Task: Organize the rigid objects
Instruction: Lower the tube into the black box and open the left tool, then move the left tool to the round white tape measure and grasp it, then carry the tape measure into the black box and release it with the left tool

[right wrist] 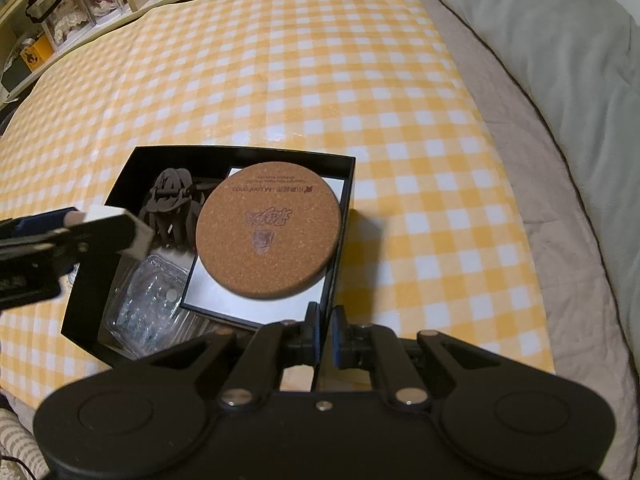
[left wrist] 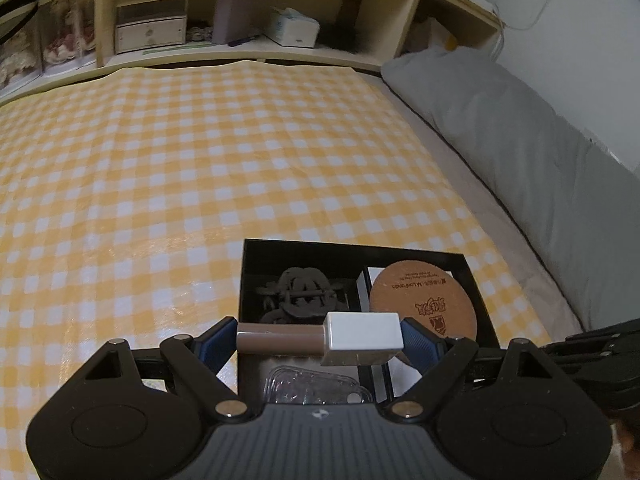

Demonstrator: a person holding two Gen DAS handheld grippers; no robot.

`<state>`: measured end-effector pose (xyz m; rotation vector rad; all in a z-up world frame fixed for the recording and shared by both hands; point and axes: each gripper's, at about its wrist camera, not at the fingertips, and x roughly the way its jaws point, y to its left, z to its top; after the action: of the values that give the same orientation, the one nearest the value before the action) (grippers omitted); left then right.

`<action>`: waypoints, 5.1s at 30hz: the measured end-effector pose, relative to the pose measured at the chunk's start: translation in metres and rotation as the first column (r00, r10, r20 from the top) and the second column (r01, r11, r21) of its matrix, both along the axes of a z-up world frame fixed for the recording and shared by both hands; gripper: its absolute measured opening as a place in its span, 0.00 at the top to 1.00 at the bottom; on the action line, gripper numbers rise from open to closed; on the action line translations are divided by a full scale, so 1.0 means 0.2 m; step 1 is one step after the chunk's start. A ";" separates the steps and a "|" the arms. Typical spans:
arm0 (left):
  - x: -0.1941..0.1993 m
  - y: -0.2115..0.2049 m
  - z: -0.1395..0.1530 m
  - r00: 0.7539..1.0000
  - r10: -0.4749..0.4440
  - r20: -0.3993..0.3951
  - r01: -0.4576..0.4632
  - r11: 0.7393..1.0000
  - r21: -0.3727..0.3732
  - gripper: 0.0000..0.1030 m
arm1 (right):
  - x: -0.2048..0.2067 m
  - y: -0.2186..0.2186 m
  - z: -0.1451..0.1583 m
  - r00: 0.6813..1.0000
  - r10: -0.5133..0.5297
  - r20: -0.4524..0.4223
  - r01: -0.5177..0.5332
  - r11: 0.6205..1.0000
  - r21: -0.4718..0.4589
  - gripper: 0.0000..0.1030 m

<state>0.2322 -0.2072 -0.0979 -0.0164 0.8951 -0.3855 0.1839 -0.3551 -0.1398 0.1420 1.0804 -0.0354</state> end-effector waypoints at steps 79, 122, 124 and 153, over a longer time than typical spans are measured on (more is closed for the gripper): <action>-0.20 0.60 -0.46 0.961 -0.273 0.048 0.261 0.949 0.178 0.00 | -0.01 0.02 0.00 1.000 0.012 0.002 -0.012 1.000 -0.022 0.92; -0.10 0.55 -0.09 0.968 -0.158 0.196 0.158 0.987 0.014 0.48 | -0.01 0.02 0.00 1.000 0.012 0.004 -0.011 1.000 -0.024 0.92; -0.12 0.50 -0.04 0.959 -0.189 0.212 0.195 0.981 -0.009 0.48 | -0.01 0.02 0.00 1.000 0.010 0.004 -0.010 1.000 -0.023 0.92; -0.24 0.11 -0.13 0.909 -0.409 0.080 0.403 0.912 0.079 0.28 | -0.01 0.03 -0.01 1.000 0.012 0.002 -0.012 0.999 -0.030 0.91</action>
<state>0.1844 -0.1846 -0.1244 0.2471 0.8131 -0.7425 0.1821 -0.3497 -0.1408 0.1082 1.0779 -0.0405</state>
